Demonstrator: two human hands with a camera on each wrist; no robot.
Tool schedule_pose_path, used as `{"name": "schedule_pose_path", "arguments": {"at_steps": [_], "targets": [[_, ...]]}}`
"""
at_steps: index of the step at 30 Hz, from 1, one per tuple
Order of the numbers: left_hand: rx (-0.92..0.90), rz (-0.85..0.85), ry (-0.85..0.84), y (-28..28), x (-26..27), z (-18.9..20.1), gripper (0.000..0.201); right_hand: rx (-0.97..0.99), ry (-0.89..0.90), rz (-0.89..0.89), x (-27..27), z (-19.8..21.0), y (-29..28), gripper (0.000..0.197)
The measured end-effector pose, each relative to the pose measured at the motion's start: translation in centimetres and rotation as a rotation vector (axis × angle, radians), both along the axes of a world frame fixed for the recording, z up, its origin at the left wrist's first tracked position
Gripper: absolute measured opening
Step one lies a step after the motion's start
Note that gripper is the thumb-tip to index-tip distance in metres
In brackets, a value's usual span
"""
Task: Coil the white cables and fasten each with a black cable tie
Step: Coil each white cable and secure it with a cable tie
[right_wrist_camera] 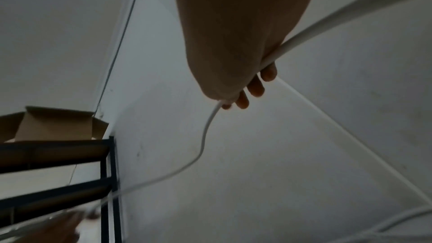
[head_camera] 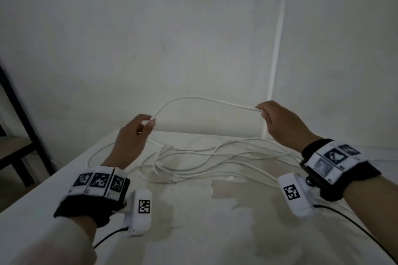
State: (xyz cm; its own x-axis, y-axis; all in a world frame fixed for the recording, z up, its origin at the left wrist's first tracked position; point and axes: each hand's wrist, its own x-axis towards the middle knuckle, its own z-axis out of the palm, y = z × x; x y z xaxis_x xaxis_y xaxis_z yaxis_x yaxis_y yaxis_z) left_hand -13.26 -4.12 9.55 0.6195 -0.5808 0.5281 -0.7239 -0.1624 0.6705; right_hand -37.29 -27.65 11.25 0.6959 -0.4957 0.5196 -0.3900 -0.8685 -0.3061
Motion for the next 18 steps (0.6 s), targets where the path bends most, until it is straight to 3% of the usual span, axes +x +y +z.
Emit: {"name": "schedule_pose_path", "arguments": {"at_steps": [3, 7, 11, 13, 16, 18], "targets": [[-0.075, -0.084, -0.020, -1.5, -4.8, 1.4, 0.016, -0.031, 0.136, -0.055, -2.3, 0.1, 1.8, 0.041], [-0.041, -0.181, 0.010, -3.0, -9.4, 1.9, 0.031, -0.083, 0.227, -0.154, -4.5, -0.2, 3.2, 0.036], [0.015, -0.189, -0.148, -3.1, -12.2, 1.4, 0.032, -0.134, 0.298, -0.219, -6.8, -0.5, 3.8, 0.044], [-0.004, -0.137, -0.183, -3.1, -12.7, 1.5, 0.029, -0.214, 0.303, -0.223, -7.8, -0.5, 3.7, 0.037], [-0.023, -0.111, -0.107, -3.4, -13.2, 2.0, 0.024, -0.402, 0.235, -0.149, -8.7, -0.7, 3.9, 0.022], [-0.005, -0.143, -0.073, -3.5, -13.6, 2.4, 0.026, -0.506, 0.221, -0.116, -8.8, -1.0, 3.9, 0.030]]}}
